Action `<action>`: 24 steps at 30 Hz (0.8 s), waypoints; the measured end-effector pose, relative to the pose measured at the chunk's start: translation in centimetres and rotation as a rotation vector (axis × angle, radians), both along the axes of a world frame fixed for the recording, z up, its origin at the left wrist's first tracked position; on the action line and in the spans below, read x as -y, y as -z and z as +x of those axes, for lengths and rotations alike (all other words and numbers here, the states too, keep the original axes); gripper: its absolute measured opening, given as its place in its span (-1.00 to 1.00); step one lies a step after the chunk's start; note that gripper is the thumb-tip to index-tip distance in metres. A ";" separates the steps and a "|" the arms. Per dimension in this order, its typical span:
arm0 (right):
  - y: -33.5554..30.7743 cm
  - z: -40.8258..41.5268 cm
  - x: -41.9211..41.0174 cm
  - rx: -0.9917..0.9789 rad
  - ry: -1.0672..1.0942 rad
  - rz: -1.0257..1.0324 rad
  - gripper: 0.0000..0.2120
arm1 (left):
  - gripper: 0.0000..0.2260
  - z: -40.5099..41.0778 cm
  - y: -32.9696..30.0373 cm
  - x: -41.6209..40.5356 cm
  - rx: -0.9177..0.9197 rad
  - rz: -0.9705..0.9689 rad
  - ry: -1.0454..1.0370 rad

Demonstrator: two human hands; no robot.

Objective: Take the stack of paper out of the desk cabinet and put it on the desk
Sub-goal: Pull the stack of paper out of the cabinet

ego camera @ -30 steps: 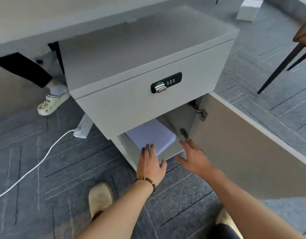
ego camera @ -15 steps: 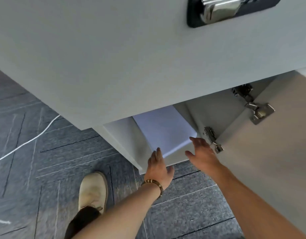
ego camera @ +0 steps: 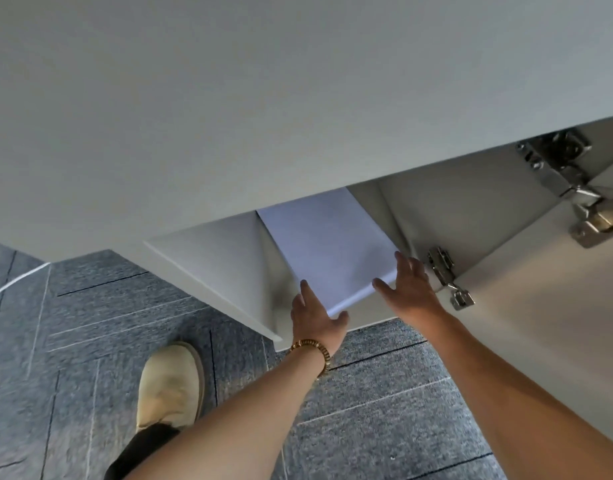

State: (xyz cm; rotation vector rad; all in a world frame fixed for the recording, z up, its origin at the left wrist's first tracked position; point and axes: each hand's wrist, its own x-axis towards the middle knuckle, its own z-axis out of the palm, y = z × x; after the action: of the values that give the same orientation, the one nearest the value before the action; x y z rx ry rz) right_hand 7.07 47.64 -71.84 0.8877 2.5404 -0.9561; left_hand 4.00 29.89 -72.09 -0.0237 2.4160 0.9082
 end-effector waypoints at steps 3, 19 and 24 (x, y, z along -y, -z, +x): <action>0.7 -1.0 -0.3 -0.045 0.030 -0.035 -0.19 | -0.09 -1.0 0.7 0.0 -0.007 0.022 -0.034; 3.1 -1.9 -0.2 -0.039 0.044 -0.017 -0.02 | 0.00 -2.2 2.1 -0.6 0.036 0.009 -0.080; 2.4 1.6 1.6 -0.015 0.109 -0.053 0.04 | -0.02 0.2 1.7 0.2 0.035 0.004 -0.093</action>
State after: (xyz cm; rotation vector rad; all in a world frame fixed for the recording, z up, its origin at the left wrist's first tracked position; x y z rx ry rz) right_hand 8.63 46.07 -74.21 1.0162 2.4890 -1.0605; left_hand 4.21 29.65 -73.77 -0.1503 2.3972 0.9466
